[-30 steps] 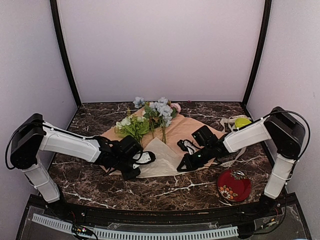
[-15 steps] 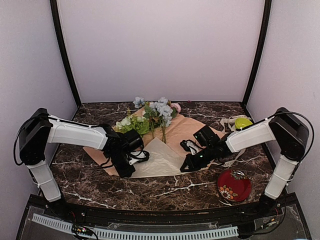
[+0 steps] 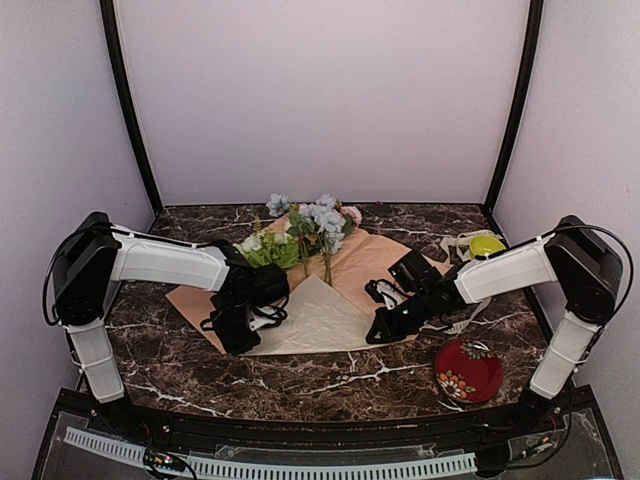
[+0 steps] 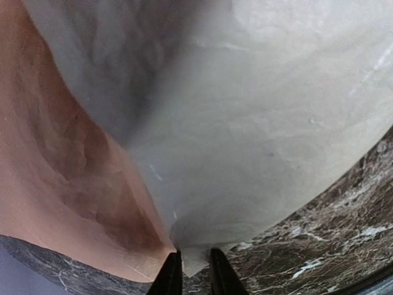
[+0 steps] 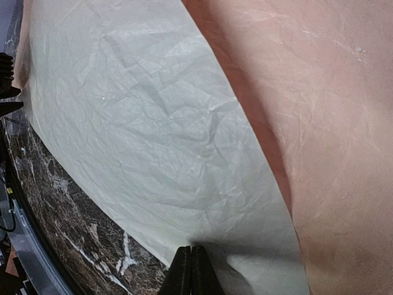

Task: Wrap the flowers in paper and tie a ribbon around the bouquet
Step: Press the fold line of the 1/4-folded wrapping paper.

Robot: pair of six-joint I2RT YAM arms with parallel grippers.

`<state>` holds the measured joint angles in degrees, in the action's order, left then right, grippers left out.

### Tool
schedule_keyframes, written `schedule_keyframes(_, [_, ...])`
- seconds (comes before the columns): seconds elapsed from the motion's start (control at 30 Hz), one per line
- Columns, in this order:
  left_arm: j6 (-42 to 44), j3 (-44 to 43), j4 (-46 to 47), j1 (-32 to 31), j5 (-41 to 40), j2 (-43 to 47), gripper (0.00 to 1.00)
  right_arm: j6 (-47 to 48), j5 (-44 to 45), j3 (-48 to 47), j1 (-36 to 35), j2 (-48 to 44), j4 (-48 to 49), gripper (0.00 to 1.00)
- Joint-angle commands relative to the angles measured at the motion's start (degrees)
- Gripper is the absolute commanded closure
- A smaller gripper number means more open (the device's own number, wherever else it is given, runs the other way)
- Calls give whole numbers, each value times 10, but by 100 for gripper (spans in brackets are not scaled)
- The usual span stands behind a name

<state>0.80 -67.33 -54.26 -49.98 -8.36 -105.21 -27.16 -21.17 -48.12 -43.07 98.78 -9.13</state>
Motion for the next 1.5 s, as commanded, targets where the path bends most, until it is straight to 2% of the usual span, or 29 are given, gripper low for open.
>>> schedule_keyframes(0.0, [-24, -28, -57, 5, -51, -12, 83, -5, 39, 1, 4, 4, -57, 97])
schedule_keyframes(0.1, [-29, -40, -64, 5, -80, 7, 84, -6, 47, -2, 2, 7, -65, 97])
schedule_keyframes(0.2, [-6, -39, -1, 5, -78, 79, 82, -12, 51, -9, -3, 15, -70, 97])
schedule_keyframes(0.3, [27, -38, 85, -3, -37, 150, 79, -22, 76, -26, -12, 25, -92, 97])
schedule_keyframes(0.37, [33, -20, 173, -9, 7, 180, 77, -38, 94, -34, -18, 29, -104, 97])
schedule_keyframes(0.43, [33, 8, 270, -11, 83, 173, 75, -60, 109, -40, -21, 31, -113, 97])
schedule_keyframes(0.5, [35, 10, 317, -18, 121, 132, 73, -82, 130, -52, -27, 32, -128, 98])
schedule_keyframes(0.67, [97, -65, 330, -48, 64, 1, 68, -135, 176, -89, -52, 40, -174, 98])
schedule_keyframes(0.77, [119, -110, 281, -51, 43, -56, 67, -168, 199, -117, -61, 50, -218, 99])
schedule_keyframes(1.0, [128, -120, 248, -51, 26, -72, 66, -261, 245, -117, -71, 17, -276, 100])
schedule_keyframes(1.1, [136, -122, 242, -51, 28, -76, 66, -282, 252, -119, -74, 9, -296, 95])
schedule_keyframes(1.3, [139, -123, 240, -51, 23, -78, 66, -310, 296, -128, -75, 20, -382, 96])
schedule_keyframes(1.43, [154, -131, 240, -51, 40, -79, 66, -305, 302, -136, -75, -8, -391, 90])
schedule_keyframes(1.47, [157, -132, 241, -51, 47, -80, 65, -312, 309, -136, -74, -21, -391, 82])
